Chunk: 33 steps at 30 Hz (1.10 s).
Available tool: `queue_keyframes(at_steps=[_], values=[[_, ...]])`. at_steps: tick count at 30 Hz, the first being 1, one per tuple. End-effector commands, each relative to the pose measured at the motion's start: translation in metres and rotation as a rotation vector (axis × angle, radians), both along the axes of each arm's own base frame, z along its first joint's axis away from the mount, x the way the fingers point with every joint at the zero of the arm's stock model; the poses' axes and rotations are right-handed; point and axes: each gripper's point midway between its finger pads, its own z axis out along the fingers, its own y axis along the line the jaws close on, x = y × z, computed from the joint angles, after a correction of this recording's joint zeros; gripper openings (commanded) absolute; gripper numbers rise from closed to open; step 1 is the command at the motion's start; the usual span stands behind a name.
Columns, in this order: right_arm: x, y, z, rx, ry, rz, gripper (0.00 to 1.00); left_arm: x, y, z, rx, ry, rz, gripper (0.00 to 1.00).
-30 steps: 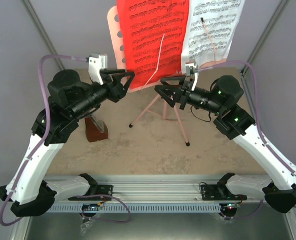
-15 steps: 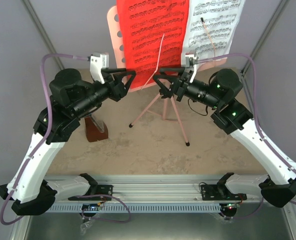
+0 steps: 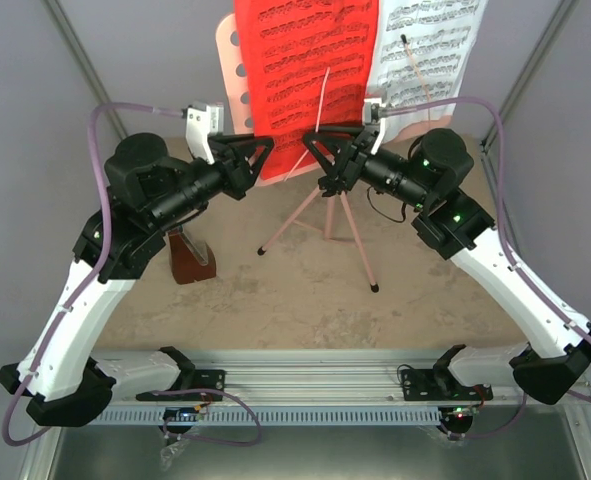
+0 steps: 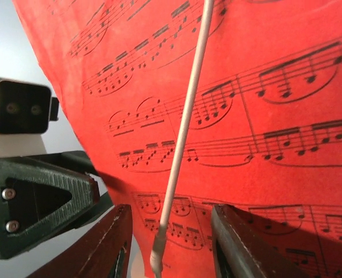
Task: Pack up the instrument practice props
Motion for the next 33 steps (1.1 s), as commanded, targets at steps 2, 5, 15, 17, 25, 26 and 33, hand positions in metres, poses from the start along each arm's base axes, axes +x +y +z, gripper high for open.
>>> queue_keyframes(at_steps=[2, 5, 15, 17, 25, 26, 33], values=[[0.000, -0.007, 0.029, 0.067, -0.077, -0.041, 0.35, 0.000, -0.003, 0.011, -0.021, -0.036, -0.009, 0.25], [0.003, -0.005, 0.032, 0.072, -0.085, -0.041, 0.23, 0.004, -0.003, 0.009, -0.016, -0.031, 0.002, 0.19], [0.010, -0.003, 0.022, 0.055, -0.111, -0.070, 0.00, 0.005, 0.001, 0.000, -0.012, -0.018, 0.022, 0.00], [0.012, -0.003, 0.021, 0.056, -0.107, -0.078, 0.00, 0.003, 0.003, 0.001, -0.019, -0.019, 0.023, 0.00], [0.018, -0.001, 0.017, 0.049, -0.096, -0.090, 0.01, -0.028, 0.028, 0.017, -0.034, -0.059, 0.036, 0.00], [0.018, -0.001, 0.016, 0.047, -0.093, -0.092, 0.00, -0.031, 0.034, 0.016, -0.029, -0.057, 0.050, 0.00], [0.024, 0.001, 0.008, 0.038, -0.068, -0.103, 0.01, -0.082, 0.059, 0.007, 0.011, -0.056, -0.010, 0.00]])
